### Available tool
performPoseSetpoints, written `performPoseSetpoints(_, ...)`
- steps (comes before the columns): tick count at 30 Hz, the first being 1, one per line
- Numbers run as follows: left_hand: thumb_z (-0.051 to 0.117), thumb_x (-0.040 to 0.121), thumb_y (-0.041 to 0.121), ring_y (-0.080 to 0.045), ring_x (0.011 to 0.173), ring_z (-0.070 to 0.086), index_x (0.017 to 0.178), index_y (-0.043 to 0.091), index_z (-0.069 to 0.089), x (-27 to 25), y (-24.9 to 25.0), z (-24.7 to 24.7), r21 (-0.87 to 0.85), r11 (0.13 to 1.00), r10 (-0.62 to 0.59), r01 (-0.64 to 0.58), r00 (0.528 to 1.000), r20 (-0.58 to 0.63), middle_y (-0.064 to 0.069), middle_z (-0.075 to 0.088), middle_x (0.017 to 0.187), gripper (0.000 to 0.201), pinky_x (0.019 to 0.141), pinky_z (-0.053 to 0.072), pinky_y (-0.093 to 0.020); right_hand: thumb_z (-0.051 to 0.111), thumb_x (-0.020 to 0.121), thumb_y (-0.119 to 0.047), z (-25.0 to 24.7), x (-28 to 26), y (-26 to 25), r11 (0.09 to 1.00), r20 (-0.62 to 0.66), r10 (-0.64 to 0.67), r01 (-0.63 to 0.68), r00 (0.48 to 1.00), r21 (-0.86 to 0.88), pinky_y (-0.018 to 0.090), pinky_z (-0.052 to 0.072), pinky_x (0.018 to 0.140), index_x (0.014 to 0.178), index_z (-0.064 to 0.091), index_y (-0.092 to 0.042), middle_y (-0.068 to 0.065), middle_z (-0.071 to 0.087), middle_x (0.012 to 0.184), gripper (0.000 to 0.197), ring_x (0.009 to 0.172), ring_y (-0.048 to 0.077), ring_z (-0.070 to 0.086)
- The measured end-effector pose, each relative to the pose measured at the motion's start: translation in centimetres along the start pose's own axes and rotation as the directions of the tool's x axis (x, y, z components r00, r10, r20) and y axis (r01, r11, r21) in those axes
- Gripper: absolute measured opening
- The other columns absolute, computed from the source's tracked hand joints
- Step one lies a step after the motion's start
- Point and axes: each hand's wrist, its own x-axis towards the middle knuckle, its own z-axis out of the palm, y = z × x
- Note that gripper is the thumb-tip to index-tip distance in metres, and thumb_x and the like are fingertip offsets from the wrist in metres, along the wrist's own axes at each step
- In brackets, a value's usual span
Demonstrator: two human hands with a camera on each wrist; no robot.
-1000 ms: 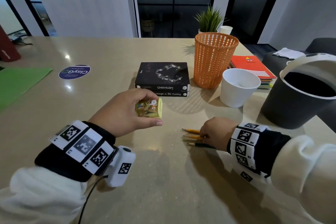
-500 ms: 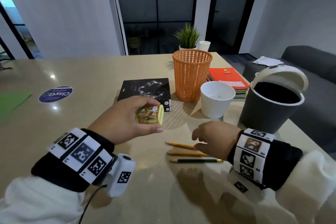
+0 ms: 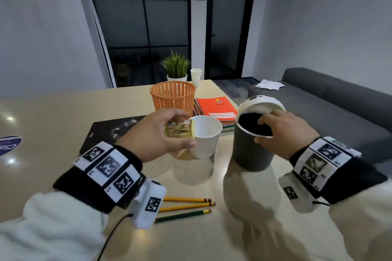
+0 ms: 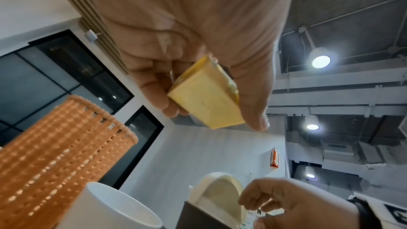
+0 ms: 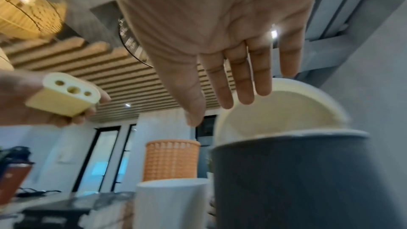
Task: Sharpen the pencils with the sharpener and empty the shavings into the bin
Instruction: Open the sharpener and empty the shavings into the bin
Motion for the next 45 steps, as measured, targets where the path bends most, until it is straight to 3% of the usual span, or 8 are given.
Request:
performPoseSetpoints(5, 0.079, 0.057, 0.048, -0.003, 0.094, 0.055, 0.097, 0.039, 0.055, 2.2, 1.3, 2.3, -0.072, 0.996, -0.039, 0.043, 0.997, 0.067, 0.015, 0.056, 0.103, 0.048, 0.071, 0.044, -0.02, 0.054, 0.084, -0.046, 1.5, 1.1, 2.2, 0.993, 0.11, 0.035, -0.023, 0.993, -0.113, 0.031, 0.037, 0.088, 0.116, 0.053, -0.03, -0.005, 0.054, 0.12, 0.035, 0.113, 0.02, 0.048)
performPoseSetpoints(10, 0.079, 0.059, 0.046, -0.005, 0.095, 0.055, 0.099, 0.038, 0.059, 3.1, 1.7, 3.8, -0.08, 0.996, -0.041, 0.049, 0.995, 0.093, 0.011, 0.057, 0.108, 0.045, 0.077, 0.045, -0.023, 0.051, 0.087, -0.042, 2.4, 1.5, 2.9, 0.997, 0.149, -0.044, 0.053, 0.988, -0.062, 0.031, 0.031, 0.087, 0.087, 0.052, -0.035, -0.01, 0.055, 0.099, 0.007, 0.11, 0.022, 0.049)
performPoseSetpoints(12, 0.078, 0.062, 0.046, -0.006, 0.099, 0.052, 0.102, 0.038, 0.059, 3.2, 1.8, 4.1, -0.045, 0.998, -0.037, 0.042, 0.995, 0.098, 0.013, 0.054, 0.112, 0.044, 0.082, 0.043, -0.024, 0.051, 0.087, -0.044, 2.4, 1.2, 2.7, 0.994, 0.144, -0.091, 0.098, 0.985, -0.045, 0.03, 0.03, 0.084, 0.08, 0.048, -0.034, -0.012, 0.052, 0.093, 0.012, 0.107, 0.019, 0.049)
performPoseSetpoints(19, 0.076, 0.069, 0.04, -0.004, 0.103, 0.049, 0.107, 0.042, 0.056, 2.9, 2.5, 5.5, -0.102, 0.995, 0.01, 0.004, 0.991, 0.137, 0.022, 0.049, 0.109, 0.043, 0.091, 0.042, -0.027, 0.05, 0.089, -0.04, 1.5, -1.8, 0.4, 0.951, 0.095, -0.309, 0.307, 0.946, 0.035, 0.026, 0.026, 0.079, 0.089, 0.059, -0.027, -0.012, 0.046, 0.087, 0.016, 0.101, 0.016, 0.049)
performPoseSetpoints(24, 0.081, 0.063, 0.037, -0.006, 0.095, 0.062, 0.104, 0.049, 0.05, 2.3, 2.8, 7.0, -0.258, 0.966, 0.034, 0.003, 0.989, 0.142, 0.014, 0.06, 0.106, 0.053, 0.091, 0.05, -0.036, 0.05, 0.088, -0.043, 1.3, -3.4, -0.2, 0.914, 0.066, -0.405, 0.401, 0.912, 0.07, 0.023, 0.026, 0.076, 0.101, 0.062, -0.027, -0.011, 0.058, 0.103, 0.024, 0.102, 0.012, 0.049)
performPoseSetpoints(33, 0.082, 0.063, 0.022, -0.007, 0.088, 0.066, 0.101, 0.034, 0.052, 2.1, 3.2, 8.1, -0.398, 0.917, 0.038, 0.003, 0.995, 0.095, 0.006, 0.064, 0.104, 0.05, 0.086, 0.054, -0.036, 0.063, 0.082, -0.033, 0.0, -4.3, -0.2, 0.829, -0.172, -0.233, 0.288, 0.957, 0.48, 0.026, 0.046, 0.076, 0.108, 0.061, -0.024, -0.01, 0.056, 0.092, 0.027, 0.087, 0.011, 0.056)
performPoseSetpoints(39, 0.082, 0.048, 0.037, -0.011, 0.095, 0.066, 0.098, 0.036, 0.052, 1.7, 3.7, 8.4, -0.52, 0.854, 0.048, 0.01, 0.994, 0.099, 0.005, 0.062, 0.105, 0.058, 0.088, 0.053, -0.039, 0.06, 0.085, -0.035, 0.0, -4.3, -1.0, 0.775, -0.105, -0.247, 0.261, 0.963, 0.575, 0.029, 0.046, 0.092, 0.126, 0.051, -0.026, -0.008, 0.057, 0.12, 0.042, 0.106, 0.008, 0.054)
performPoseSetpoints(45, 0.086, 0.05, 0.03, -0.017, 0.1, 0.065, 0.094, 0.04, 0.055, 1.7, 3.0, 8.4, -0.553, 0.833, 0.057, 0.008, 0.993, 0.099, -0.002, 0.061, 0.109, 0.055, 0.088, 0.053, -0.042, 0.058, 0.087, -0.034, 0.0, -4.4, -1.4, 0.763, -0.06, -0.244, 0.23, 0.968, 0.605, 0.031, 0.046, 0.093, 0.127, 0.051, -0.026, -0.007, 0.059, 0.12, 0.041, 0.106, 0.008, 0.055)
